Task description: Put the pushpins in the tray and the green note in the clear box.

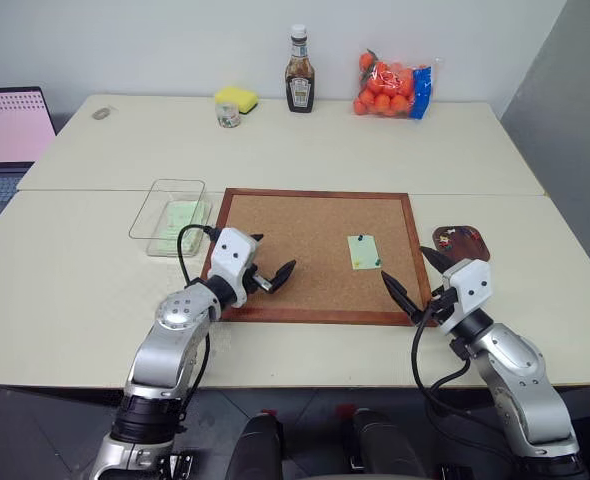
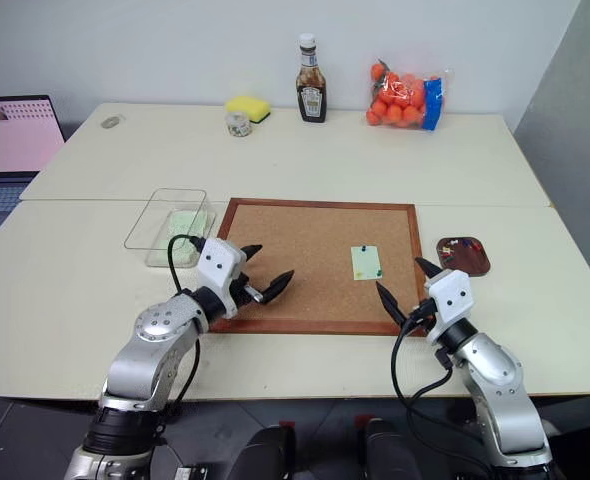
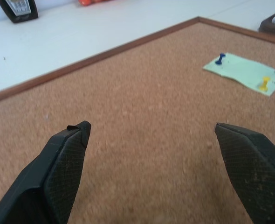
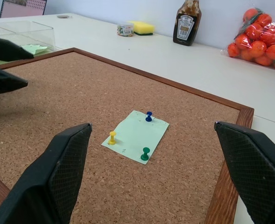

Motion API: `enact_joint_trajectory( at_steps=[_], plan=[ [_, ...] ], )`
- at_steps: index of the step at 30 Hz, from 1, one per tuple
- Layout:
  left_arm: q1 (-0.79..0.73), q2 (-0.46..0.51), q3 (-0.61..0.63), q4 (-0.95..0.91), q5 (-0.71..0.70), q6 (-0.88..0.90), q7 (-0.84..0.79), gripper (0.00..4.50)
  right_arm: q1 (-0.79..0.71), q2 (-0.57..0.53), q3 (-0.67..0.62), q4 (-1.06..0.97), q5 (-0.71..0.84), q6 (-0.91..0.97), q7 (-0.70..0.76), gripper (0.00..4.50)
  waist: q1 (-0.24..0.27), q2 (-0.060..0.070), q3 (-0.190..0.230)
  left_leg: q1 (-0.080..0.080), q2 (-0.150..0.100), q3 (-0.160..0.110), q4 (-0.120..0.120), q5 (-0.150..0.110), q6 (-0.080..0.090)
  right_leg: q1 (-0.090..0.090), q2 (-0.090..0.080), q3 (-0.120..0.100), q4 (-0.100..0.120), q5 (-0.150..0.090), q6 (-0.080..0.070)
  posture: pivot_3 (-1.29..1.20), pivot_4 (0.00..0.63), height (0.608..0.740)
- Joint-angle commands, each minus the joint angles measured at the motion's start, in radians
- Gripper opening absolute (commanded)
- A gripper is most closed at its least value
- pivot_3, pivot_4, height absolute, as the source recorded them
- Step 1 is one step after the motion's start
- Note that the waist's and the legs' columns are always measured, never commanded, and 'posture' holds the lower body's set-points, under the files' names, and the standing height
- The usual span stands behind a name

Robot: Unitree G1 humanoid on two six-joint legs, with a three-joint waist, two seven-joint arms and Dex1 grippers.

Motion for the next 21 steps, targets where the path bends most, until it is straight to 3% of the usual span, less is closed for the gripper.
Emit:
enact_joint_trajectory(
  at_steps=[1,21],
  plan=[
    [-0.019,0.001,0.017,-0.026,-0.023,-0.044,-0.014,4.50,-0.011,0.002,-0.002,-0.046,0.009,-0.003,-0.004,4.46,-0.001,0.000,0.000,0.000,0.000,0.000,0.000,0.000,0.000,0.000,0.000,0.000,0.000,0.000,0.000,0.00,0.150,0.740],
    [-0.018,0.056,0.017,-0.002,-0.056,-0.105,-0.099,4.50,0.010,-0.026,-0.010,-0.049,0.011,0.003,0.015,4.46,0.000,0.000,0.000,0.000,0.000,0.000,0.000,0.000,0.000,0.000,0.000,0.000,0.000,0.000,0.000,0.00,0.150,0.740]
  ],
)
